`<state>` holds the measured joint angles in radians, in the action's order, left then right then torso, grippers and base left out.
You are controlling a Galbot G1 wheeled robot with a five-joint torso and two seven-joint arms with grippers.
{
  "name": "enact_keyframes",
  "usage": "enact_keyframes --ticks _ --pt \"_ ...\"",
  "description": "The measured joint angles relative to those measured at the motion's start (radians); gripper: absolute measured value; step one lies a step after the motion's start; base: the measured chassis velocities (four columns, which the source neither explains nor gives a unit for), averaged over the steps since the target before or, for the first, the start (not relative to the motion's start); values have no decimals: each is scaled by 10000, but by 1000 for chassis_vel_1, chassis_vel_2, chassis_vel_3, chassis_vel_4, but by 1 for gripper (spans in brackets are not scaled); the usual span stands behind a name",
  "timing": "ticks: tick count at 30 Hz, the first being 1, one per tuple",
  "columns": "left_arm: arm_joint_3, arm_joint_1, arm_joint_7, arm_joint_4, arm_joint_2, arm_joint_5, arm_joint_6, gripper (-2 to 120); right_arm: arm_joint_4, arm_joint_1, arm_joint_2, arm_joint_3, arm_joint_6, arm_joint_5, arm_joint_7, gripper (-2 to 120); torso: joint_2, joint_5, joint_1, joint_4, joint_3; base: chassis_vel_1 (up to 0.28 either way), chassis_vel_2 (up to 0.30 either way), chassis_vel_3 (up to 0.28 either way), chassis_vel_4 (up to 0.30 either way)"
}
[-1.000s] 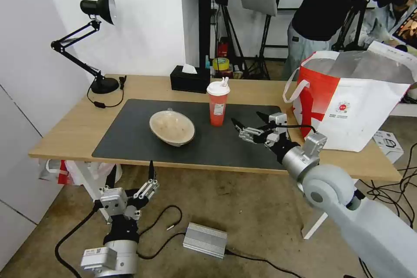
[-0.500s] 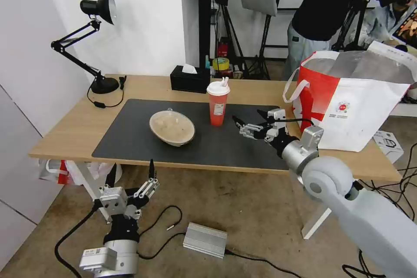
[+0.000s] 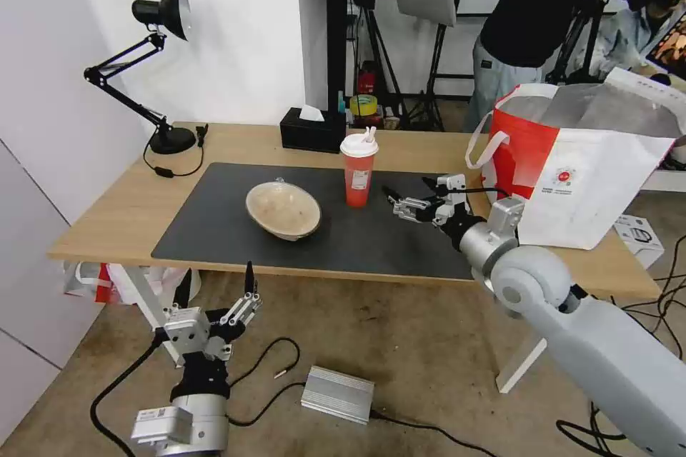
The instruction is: Pick up the trash from the table and place it into the takeout bag.
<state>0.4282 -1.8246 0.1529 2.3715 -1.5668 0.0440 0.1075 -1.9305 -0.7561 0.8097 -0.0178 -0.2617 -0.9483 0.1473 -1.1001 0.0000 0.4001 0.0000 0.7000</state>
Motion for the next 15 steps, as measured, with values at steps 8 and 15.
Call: enact_keyframes --ticks 8,15 --pt "0 33 1 -73 17 4 55 100 477 700 236 504 0 8 1 100 1 -1 0 1 0 0 0 0 0" --pt "-16 43 30 -106 21 6 69 100 875 1065 419 792 0 26 -1 100 0 0 -1 0 0 0 0 0 0"
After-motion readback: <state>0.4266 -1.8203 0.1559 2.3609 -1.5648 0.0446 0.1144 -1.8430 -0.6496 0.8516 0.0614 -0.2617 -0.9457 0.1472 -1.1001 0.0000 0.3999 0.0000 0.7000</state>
